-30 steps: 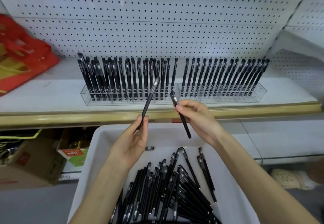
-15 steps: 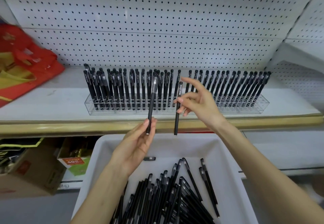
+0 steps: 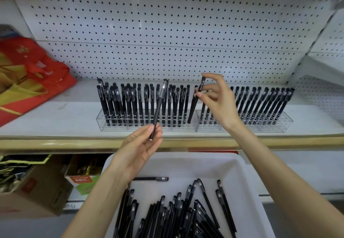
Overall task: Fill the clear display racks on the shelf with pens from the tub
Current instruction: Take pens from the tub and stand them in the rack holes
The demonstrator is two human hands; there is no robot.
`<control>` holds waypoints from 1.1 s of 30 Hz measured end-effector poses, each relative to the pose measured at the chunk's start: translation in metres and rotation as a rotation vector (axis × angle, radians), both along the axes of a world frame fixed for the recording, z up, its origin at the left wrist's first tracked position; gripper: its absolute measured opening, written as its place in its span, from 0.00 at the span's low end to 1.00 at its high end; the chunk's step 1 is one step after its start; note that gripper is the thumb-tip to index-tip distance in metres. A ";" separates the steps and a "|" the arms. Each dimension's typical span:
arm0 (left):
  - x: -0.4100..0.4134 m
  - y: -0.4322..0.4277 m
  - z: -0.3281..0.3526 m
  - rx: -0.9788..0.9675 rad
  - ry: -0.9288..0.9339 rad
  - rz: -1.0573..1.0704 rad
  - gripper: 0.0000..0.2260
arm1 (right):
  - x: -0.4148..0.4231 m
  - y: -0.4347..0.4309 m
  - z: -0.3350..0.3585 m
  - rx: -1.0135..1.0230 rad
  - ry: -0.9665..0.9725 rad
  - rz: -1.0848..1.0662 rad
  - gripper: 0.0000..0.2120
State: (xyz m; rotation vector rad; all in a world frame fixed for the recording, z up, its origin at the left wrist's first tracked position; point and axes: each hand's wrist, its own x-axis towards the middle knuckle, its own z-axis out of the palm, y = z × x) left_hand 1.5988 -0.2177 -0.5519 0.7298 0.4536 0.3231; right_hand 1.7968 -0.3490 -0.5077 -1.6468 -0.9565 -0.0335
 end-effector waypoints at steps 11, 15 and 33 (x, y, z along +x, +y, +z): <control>0.001 0.003 -0.009 0.091 0.068 -0.041 0.11 | 0.004 0.013 -0.014 -0.017 -0.200 -0.138 0.20; 0.003 0.000 -0.007 0.075 0.058 -0.053 0.13 | 0.008 0.017 -0.014 -0.050 -0.214 -0.113 0.20; 0.001 0.003 -0.010 0.055 0.066 0.003 0.11 | 0.026 0.028 -0.048 -0.204 -0.549 -0.267 0.22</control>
